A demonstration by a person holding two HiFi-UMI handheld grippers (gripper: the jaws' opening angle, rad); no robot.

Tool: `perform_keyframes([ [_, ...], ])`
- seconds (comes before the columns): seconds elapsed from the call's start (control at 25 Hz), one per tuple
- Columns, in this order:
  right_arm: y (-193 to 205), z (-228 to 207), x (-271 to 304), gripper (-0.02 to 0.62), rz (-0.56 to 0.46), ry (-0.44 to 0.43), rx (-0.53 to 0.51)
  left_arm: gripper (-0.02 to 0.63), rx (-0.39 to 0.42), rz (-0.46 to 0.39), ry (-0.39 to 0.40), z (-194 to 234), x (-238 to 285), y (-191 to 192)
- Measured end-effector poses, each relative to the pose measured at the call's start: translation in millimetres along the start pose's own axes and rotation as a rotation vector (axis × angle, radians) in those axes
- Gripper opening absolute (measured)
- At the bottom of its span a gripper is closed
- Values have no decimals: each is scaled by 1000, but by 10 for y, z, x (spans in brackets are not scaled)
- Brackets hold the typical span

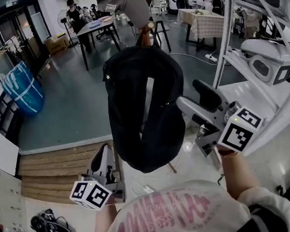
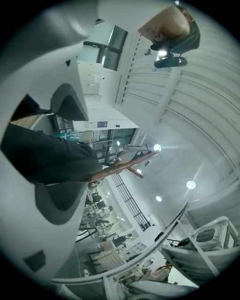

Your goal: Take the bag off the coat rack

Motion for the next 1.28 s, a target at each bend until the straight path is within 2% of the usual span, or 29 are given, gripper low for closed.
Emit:
perform_keyframes([
  [0.12,20,-79,166,436,26,-18,-23,5,17,-9,-6,-22,9,-33],
  [0.24,91,-98,309,443,63,-44,-34,8,50,4,-1,-65,-24,-78],
  [0.28,115,-91,344,443,71,-49,-35,26,56,11,11,-81,-30,-103],
  [0.36,158,-72,392,443,85,-57,-31,143,67,24,39,-114,-25,-161],
  [0.4,176,-61,408,443,89,-58,-30,168,76,27,49,-130,-18,-193],
  [0.68,221,-16,461,443,96,-47,-72,213,129,-16,95,-252,125,-436],
  [0.76,222,-37,475,442,87,-54,-49,234,151,-25,115,-289,216,-523],
  [0.88,211,-60,482,442,84,-78,12,254,184,13,169,-336,408,-649],
  [1.0,194,-84,535,442,89,-101,18,295,272,56,192,-375,650,-817],
  [1.12,191,-67,617,442,114,-106,-51,314,372,63,189,-348,890,-1017],
  [1.28,228,-33,670,437,174,-108,-141,318,417,75,202,-278,1240,-1161],
])
Point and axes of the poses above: the fingertips, and each gripper's own axes: x forward along the fingers, z to its left, y out of its underside, the point moved 8 cm from there along -x, backward along the fingers, and after that the axes turned 13 degrees about -x, right-handed, at the moved point
